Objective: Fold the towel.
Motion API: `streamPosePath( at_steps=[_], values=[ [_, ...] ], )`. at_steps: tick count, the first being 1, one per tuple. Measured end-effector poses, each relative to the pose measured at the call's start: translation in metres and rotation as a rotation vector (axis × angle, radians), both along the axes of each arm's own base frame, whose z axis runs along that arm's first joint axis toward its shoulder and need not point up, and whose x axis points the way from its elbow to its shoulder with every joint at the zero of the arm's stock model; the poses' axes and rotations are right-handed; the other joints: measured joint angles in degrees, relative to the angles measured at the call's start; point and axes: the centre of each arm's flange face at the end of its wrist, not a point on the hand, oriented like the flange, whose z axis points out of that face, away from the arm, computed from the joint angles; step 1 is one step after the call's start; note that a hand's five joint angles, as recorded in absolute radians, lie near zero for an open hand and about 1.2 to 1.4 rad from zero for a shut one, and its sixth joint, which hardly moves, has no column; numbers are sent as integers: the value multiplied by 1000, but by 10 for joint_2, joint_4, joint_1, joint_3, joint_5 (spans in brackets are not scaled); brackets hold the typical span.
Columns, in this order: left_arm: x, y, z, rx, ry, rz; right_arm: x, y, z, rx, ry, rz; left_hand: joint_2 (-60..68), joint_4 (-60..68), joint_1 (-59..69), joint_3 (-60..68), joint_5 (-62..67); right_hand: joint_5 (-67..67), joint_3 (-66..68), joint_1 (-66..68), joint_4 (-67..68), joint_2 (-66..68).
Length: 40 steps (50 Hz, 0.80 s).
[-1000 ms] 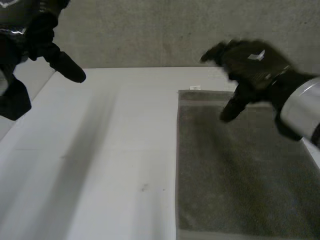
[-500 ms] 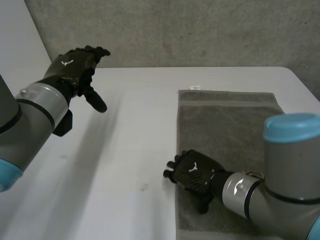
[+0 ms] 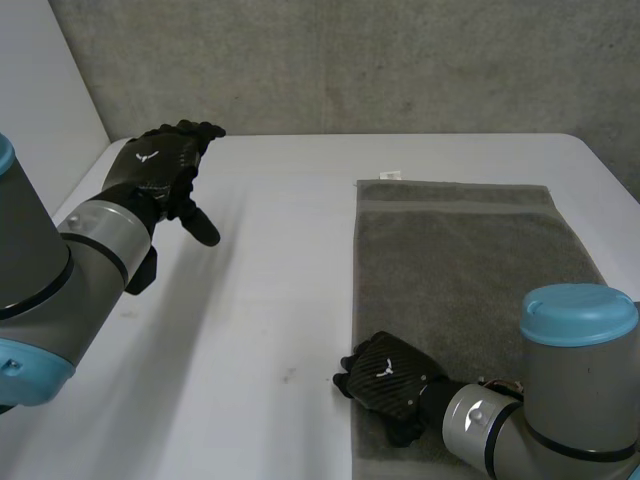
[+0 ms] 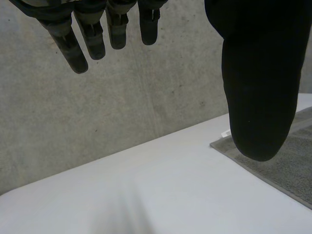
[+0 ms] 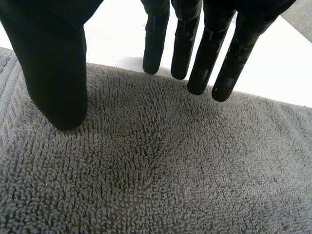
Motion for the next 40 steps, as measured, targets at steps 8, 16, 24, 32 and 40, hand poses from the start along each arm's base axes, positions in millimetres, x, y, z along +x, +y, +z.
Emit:
streamPosePath(
  at_steps=[8, 16, 24, 32, 40],
  values=[
    [0, 1, 0, 2, -1, -1, 0, 0, 0, -18, 11, 10, 0, 0, 0, 0, 0, 27, 30, 24, 29, 30],
    [0, 1, 0, 2, -1, -3, 0, -2, 0, -34, 18, 13, 0, 0, 0, 0, 0, 87, 93, 72, 94, 94],
    [0, 1, -1, 3, -2, -3, -5, -12, 1, -49, 13, -19, 0, 0, 0, 0, 0, 216, 218, 180, 219, 212],
    [-1, 1, -3, 8, -4, -5, -11, -27, 6, -68, 2, -61, 0, 0, 0, 0, 0, 339, 344, 266, 349, 337],
    [-8, -8, -20, 39, -19, -14, -17, -44, 17, -102, -17, -106, 0, 0, 0, 0, 0, 342, 347, 266, 353, 338]
  ],
)
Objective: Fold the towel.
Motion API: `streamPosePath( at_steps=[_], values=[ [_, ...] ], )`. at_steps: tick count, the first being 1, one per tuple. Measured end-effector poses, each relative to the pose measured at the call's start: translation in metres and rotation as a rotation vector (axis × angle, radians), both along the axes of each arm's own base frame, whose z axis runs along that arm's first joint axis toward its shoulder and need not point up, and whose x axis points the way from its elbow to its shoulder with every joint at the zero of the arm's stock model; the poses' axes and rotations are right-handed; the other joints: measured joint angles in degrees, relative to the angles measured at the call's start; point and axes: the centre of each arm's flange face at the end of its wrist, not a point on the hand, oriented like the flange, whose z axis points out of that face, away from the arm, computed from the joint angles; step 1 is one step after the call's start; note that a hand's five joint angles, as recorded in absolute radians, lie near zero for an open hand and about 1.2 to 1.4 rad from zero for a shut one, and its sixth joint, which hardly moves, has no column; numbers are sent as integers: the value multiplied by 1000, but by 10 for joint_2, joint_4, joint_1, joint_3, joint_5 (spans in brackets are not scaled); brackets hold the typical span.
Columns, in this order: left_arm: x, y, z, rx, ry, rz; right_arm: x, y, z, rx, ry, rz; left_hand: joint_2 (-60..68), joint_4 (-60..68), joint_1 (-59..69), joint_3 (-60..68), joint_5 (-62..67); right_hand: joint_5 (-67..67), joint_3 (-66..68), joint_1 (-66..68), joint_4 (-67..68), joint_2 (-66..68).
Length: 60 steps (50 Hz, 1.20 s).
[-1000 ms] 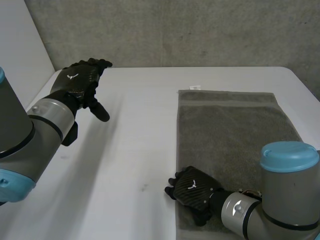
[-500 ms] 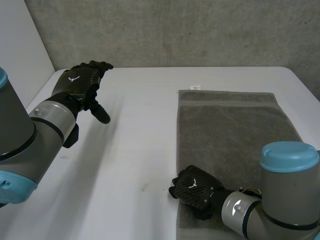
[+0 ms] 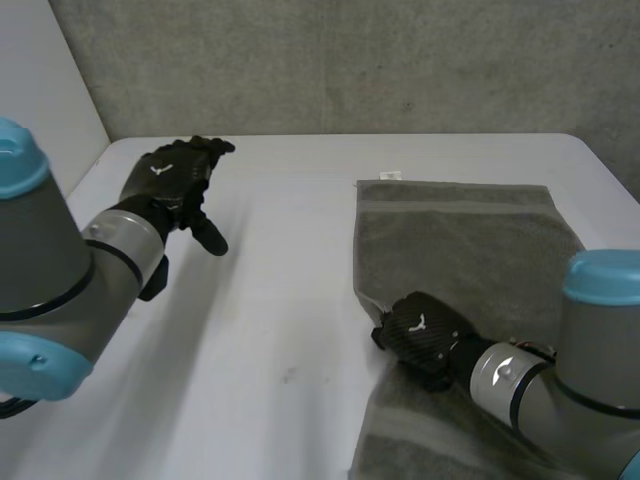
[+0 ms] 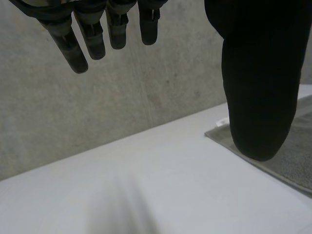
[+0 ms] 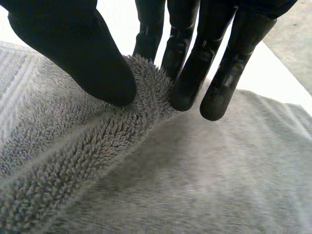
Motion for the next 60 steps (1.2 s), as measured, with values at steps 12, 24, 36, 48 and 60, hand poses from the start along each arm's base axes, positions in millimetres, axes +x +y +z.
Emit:
streamPosePath(
  at_steps=[12, 24, 36, 48, 60],
  values=[
    [-55, -23, -58, 61, -63, -166, -3, 2, 66, -105, -119, -1, 0, 0, 0, 0, 0, 0, 0, 0, 0, 0],
    [-117, -27, -99, 45, -59, -381, -2, 36, 133, -159, -335, 105, 0, 0, 0, 0, 0, 0, 0, 0, 0, 0],
    [-153, -18, -118, 4, -23, -520, -9, 61, 159, -179, -391, 132, 31, 27, 28, 29, 7, 3, 3, 0, 0, 0],
    [-165, -12, -119, -31, 2, -550, -12, 64, 159, -168, -382, 124, 534, 533, 529, 531, 514, 3, 3, 0, 3, 0],
    [-111, -88, -33, -299, 70, -181, -18, 41, 167, -205, -386, 67, 602, 600, 578, 598, 576, 4, 3, 0, 3, 0]
  ],
)
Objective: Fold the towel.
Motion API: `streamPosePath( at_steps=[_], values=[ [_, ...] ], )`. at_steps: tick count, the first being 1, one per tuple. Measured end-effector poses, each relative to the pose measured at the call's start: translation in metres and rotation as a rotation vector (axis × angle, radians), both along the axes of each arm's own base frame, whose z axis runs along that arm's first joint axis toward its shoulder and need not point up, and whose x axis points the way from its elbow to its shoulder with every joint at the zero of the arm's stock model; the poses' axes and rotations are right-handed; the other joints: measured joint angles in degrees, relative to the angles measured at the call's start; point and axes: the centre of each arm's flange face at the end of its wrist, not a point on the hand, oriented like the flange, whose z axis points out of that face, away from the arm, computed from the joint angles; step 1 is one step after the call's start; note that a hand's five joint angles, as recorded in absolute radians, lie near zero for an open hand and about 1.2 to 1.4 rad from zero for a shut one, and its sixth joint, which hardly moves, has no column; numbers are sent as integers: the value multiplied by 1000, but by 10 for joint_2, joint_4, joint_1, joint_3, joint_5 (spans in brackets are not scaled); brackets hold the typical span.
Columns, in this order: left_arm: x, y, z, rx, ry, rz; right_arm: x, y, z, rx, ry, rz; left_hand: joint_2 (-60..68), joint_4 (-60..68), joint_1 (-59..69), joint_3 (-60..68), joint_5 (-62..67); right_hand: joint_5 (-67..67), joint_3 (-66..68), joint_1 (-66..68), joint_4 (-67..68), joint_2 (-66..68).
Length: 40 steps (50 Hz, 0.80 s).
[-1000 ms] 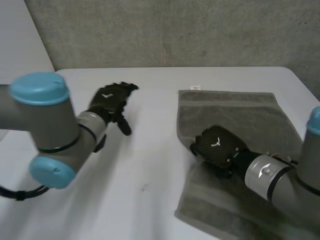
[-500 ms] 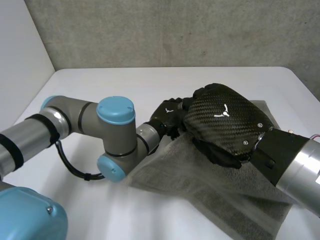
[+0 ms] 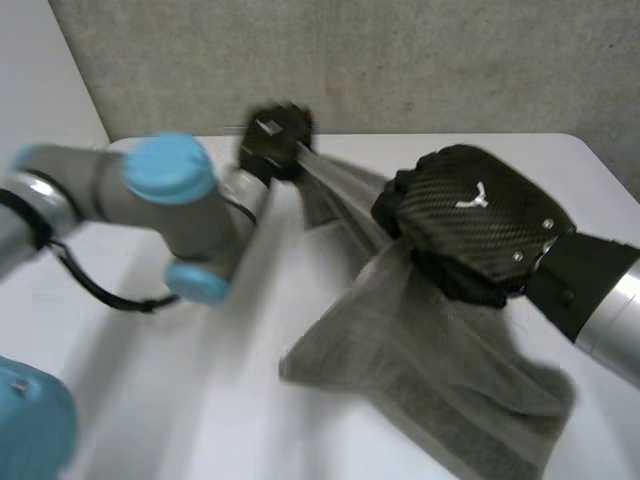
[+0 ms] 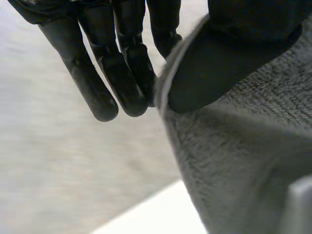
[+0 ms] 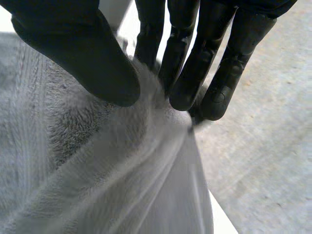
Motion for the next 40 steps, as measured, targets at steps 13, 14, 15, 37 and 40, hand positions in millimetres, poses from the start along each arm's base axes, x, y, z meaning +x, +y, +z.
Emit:
streamPosePath(
  at_steps=[13, 14, 15, 37, 40],
  values=[
    [102, 23, 115, -182, -74, 233, 9, -59, -5, 84, -20, -47, 2, 2, 8, 2, 5, 11, 0, 14, 0, 16],
    [102, 23, 115, -182, -74, 233, 9, -59, -5, 84, -20, -47, 2, 2, 8, 2, 5, 11, 0, 14, 0, 16],
    [115, 48, 123, -185, -97, 239, 13, -71, -8, 117, -35, -50, 2, 3, 8, 2, 5, 11, 0, 14, 0, 16],
    [150, 135, 55, -48, -408, 241, 47, -98, -84, 551, -54, -297, 2, 3, 8, 2, 6, -520, -556, -430, -552, -533],
    [152, 144, 63, -64, -402, 238, 64, -91, -91, 625, -94, -279, 2, 3, 8, 2, 6, -520, -557, -430, -552, -533]
  ],
)
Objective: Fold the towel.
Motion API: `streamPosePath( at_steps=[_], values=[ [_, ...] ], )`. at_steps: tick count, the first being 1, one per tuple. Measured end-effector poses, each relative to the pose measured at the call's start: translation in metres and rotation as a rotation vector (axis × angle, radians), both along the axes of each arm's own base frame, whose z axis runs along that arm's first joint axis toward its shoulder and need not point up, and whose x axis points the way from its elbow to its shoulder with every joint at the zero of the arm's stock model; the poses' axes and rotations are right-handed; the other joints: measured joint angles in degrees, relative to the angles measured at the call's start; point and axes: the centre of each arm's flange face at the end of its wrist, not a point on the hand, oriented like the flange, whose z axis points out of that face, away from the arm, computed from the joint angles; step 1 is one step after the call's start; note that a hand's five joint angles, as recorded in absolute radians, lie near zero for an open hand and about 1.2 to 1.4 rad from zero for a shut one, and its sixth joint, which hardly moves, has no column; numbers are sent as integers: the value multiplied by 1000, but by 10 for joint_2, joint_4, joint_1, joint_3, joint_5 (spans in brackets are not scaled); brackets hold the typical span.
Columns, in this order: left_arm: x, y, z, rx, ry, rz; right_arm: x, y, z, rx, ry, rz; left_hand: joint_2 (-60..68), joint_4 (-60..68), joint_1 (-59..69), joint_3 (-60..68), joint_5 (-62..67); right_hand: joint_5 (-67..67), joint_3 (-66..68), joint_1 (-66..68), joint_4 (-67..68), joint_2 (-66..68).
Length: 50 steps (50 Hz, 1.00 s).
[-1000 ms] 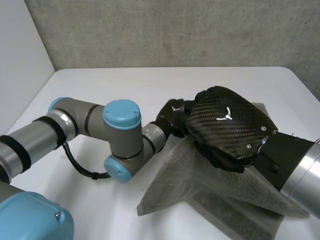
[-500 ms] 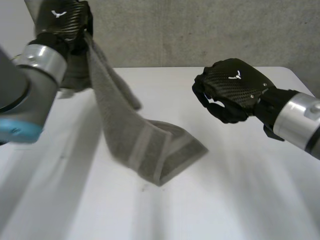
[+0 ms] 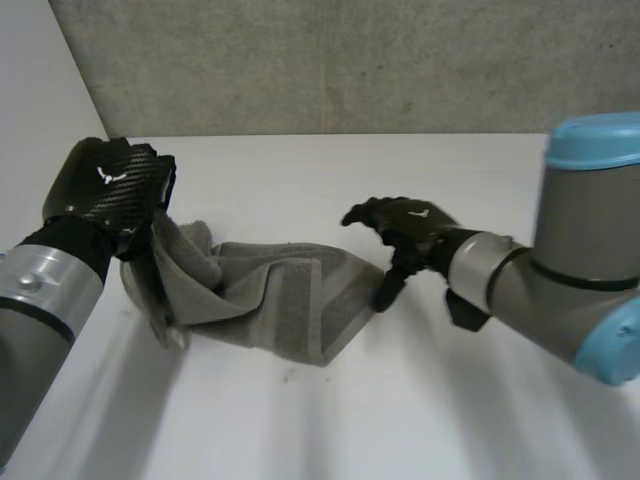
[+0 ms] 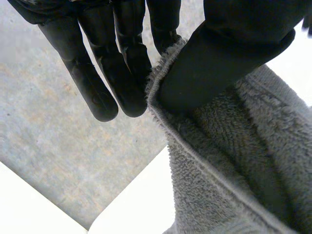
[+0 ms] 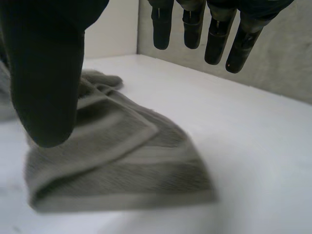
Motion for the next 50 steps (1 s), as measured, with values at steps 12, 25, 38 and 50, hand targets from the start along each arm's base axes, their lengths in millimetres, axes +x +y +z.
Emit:
streamPosePath(
  at_steps=[12, 25, 38, 50],
  values=[
    [11, 34, 26, -51, 32, -10, 74, 7, -34, 181, -201, 183, 0, 0, 0, 0, 0, 30, 41, 19, 30, 29],
    [16, 48, 40, -104, 57, -13, 111, 1, -100, 142, -187, 185, 0, 0, 0, 0, 0, 462, 496, 410, 481, 489],
    [15, 26, 19, -31, 26, 14, 52, -24, 45, -385, -123, 46, 0, 0, 0, 0, 0, 523, 555, 439, 551, 542],
    [10, -18, -37, 191, -68, 46, -18, 39, 99, -597, 310, 104, 0, 0, 0, 0, 0, 525, 558, 439, 551, 542]
  ],
)
